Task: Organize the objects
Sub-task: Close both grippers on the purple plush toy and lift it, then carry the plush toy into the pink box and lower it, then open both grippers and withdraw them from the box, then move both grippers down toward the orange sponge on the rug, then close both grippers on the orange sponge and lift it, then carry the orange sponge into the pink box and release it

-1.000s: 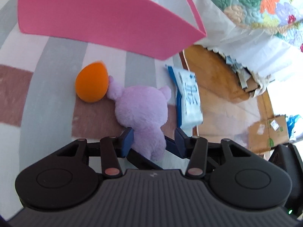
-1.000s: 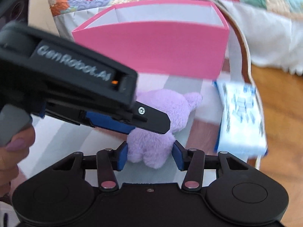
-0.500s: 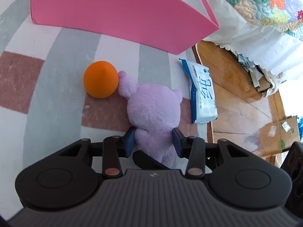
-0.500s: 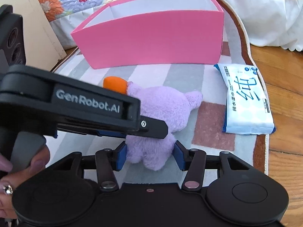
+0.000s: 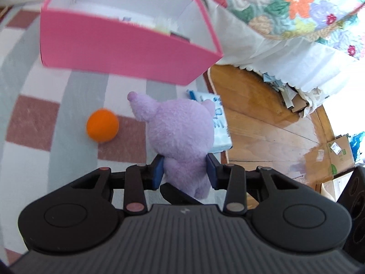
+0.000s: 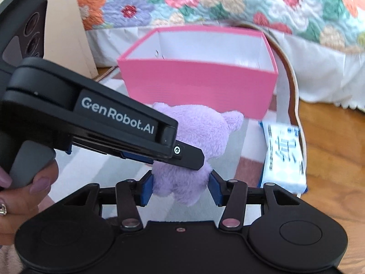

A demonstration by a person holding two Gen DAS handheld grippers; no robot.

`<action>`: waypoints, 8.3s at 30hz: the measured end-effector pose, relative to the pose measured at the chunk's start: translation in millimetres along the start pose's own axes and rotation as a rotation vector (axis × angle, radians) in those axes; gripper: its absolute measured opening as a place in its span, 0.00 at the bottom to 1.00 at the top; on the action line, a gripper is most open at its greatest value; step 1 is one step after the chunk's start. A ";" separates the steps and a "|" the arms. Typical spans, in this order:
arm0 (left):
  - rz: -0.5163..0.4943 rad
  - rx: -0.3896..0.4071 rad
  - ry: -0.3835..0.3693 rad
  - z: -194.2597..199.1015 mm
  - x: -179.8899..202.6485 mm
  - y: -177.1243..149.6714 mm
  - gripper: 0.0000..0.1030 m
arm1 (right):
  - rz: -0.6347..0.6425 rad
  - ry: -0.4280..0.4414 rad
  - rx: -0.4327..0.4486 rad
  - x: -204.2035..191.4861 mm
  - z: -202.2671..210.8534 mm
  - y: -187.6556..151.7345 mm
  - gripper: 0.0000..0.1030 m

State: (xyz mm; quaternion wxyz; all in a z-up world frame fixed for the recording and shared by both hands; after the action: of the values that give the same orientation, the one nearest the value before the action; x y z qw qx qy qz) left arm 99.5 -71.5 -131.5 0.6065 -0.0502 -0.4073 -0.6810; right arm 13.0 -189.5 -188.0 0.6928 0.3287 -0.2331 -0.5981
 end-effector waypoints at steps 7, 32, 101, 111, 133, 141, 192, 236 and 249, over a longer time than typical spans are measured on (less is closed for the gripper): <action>-0.043 0.058 0.051 37.5 11.9 18.2 0.36 | 0.081 0.035 0.057 -19.0 14.2 30.2 0.53; -0.016 0.081 0.316 33.7 -35.7 195.4 0.38 | 0.029 0.327 0.047 -14.2 -101.1 196.0 0.53; 0.061 0.043 0.373 -0.1 -100.9 207.4 0.37 | -0.115 0.224 -0.144 21.9 -189.9 182.4 0.19; 0.029 0.015 0.352 40.7 -71.1 194.2 0.49 | -0.004 0.177 0.005 26.5 -76.9 181.1 0.39; -0.055 -0.010 0.328 156.1 -13.9 134.2 0.70 | 0.177 0.177 0.004 -37.3 95.0 167.8 0.75; -0.079 -0.026 0.287 153.0 -13.7 103.4 0.84 | 0.193 0.214 -0.037 -49.3 82.3 131.3 0.88; -0.098 -0.085 0.034 -14.2 -98.9 29.5 0.29 | 0.206 0.096 -0.050 -68.5 -83.9 14.1 0.45; -0.129 0.029 -0.035 91.0 29.6 169.3 0.30 | 0.199 0.185 -0.058 -34.3 24.7 213.1 0.44; 0.001 0.011 -0.020 -22.8 -2.6 248.2 0.30 | 0.059 0.191 -0.115 57.3 -93.6 252.9 0.44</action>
State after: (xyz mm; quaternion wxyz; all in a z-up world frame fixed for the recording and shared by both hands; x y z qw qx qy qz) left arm 325.1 -66.7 -25.4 0.6029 -0.0541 -0.4172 -0.6779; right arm 260.9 -211.9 -69.4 0.7468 0.3369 -0.1405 -0.5559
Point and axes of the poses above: each gripper's, at about its wrist camera, not at the fingertips, and z roughly against the way its jaws point, x to its right, y to its top, the point moved 2 cm from there along -z, roughly the way its jaws point, and after that the axes turned 4 degrees about x, right-handed, at the moved point
